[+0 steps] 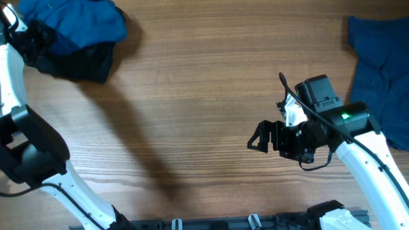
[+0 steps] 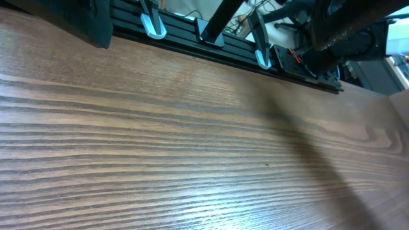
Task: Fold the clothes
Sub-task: 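Lower the teal shirt onto the dark shirt pile and adjust it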
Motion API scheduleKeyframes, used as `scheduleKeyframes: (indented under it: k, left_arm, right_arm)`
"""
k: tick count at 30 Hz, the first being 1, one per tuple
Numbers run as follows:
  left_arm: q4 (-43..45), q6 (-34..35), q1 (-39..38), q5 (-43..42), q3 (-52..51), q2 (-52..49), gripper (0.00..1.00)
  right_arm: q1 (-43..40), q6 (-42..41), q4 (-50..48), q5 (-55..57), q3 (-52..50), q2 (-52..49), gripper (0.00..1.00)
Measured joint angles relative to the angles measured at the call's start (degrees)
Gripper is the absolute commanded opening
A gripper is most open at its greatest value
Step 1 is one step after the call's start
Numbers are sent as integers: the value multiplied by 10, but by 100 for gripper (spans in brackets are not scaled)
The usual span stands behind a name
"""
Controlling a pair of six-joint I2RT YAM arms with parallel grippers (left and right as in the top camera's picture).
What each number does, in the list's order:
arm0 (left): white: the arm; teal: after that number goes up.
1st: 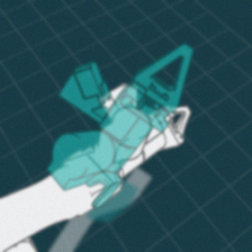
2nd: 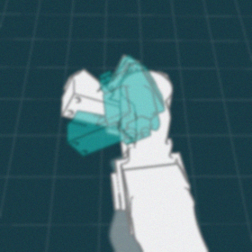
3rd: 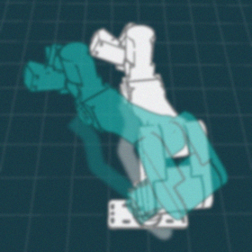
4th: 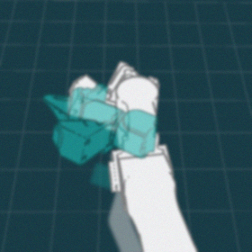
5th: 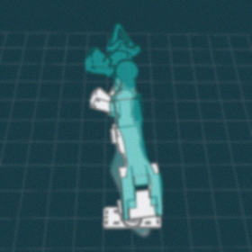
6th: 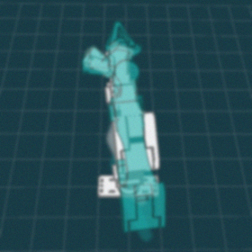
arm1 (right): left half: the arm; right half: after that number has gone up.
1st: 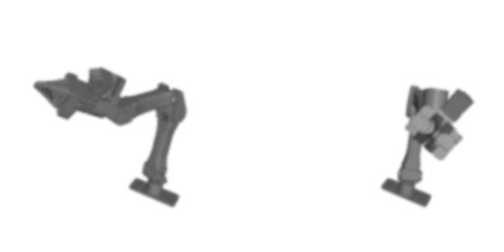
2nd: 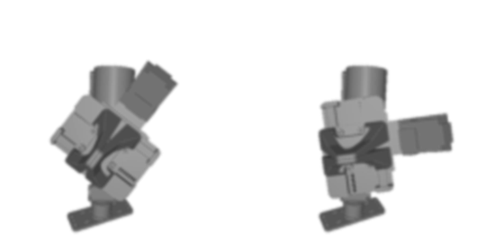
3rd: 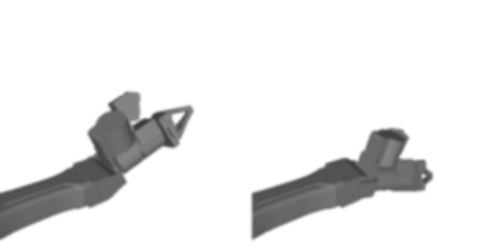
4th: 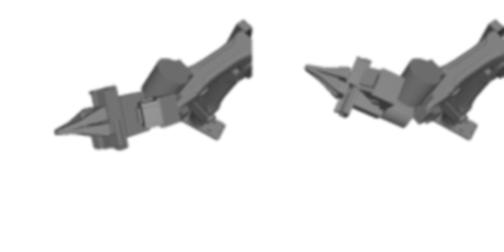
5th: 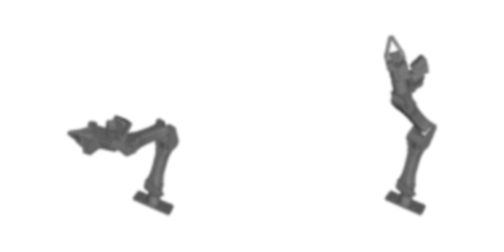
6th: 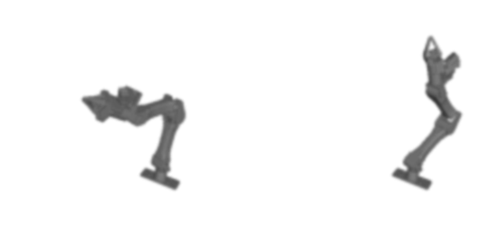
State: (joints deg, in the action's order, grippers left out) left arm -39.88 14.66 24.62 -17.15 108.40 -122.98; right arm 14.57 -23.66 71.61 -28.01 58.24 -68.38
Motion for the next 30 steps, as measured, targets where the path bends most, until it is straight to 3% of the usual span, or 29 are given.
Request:
scheduleKeyframes:
  k: [6,7,11,20,30]
  left_arm:
    - [15,-10,2,-1,0,-38,53]
    - [16,-11,2,-1,0,-42,47]
    - [16,-13,3,-3,0,-47,6]
    - [1,-15,3,-25,0,-54,4]
    - [-31,96,6,-74,1,-27,4]
  right_arm:
    - [0,0,1,0,0,0,100]
    - [0,0,0,0,0,0,100]
    - [0,0,-1,0,0,0,100]
    - [0,0,-1,0,0,0,100]
    - [0,8,-1,0,0,0,100]
